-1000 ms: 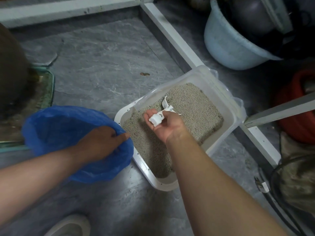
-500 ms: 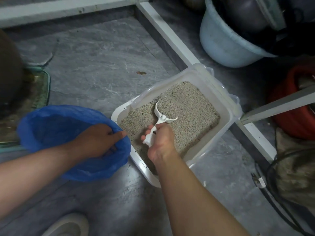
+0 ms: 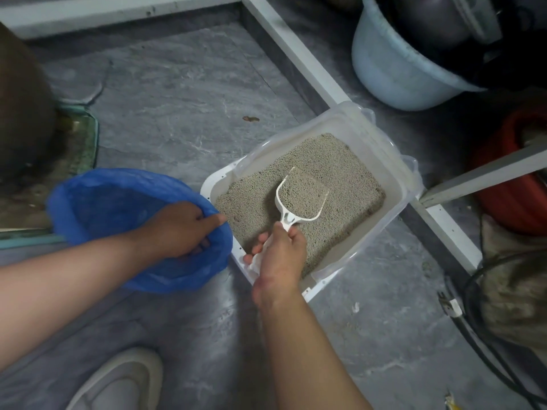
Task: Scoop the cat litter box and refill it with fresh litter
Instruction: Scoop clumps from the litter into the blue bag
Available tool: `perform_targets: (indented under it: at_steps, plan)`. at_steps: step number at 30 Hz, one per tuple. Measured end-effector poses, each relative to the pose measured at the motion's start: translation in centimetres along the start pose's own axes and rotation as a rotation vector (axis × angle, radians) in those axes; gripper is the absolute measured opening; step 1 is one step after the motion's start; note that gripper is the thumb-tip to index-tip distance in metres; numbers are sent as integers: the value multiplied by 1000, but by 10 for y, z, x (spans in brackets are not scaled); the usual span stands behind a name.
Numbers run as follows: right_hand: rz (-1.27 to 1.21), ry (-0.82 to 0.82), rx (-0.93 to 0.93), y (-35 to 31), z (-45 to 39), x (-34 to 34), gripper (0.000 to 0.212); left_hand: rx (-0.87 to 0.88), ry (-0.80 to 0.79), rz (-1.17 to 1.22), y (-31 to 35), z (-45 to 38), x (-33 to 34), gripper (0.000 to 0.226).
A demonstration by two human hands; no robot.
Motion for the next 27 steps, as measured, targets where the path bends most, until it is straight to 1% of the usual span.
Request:
perform_targets:
  at_steps: [2, 5, 10, 13, 17, 24, 27]
  plan:
    - [19, 20, -78, 6, 1, -1, 2, 5, 5, -30, -1, 1, 1, 56]
    - [-7, 37, -121, 14, 2, -1, 3, 15, 9, -20, -2, 1, 2, 56]
    - [-69, 76, -138, 19, 2, -3, 1, 29, 36, -30, -2, 1, 1, 54]
    - [-80, 99, -161, 19, 0, -5, 3, 37, 46, -42, -3, 1, 2, 56]
    - [-62, 68, -186, 21, -2, -7, 6, 35, 45, -50, -2, 0, 2, 57]
    - [-48, 79, -211, 23, -1, -7, 12, 61, 69, -142, 2, 3, -1, 59]
    - [-52, 87, -193, 23, -2, -7, 14, 63, 76, -167, 3, 4, -2, 59]
Point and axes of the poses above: each hand's wrist, its own z-axis away from the middle knuckle, its own x-axis out of the palm, y = z × x, the point moved 1 cm from there along -z, towards the middle knuckle, and after that the axes turned 14 degrees about y, right-handed, at the moved point
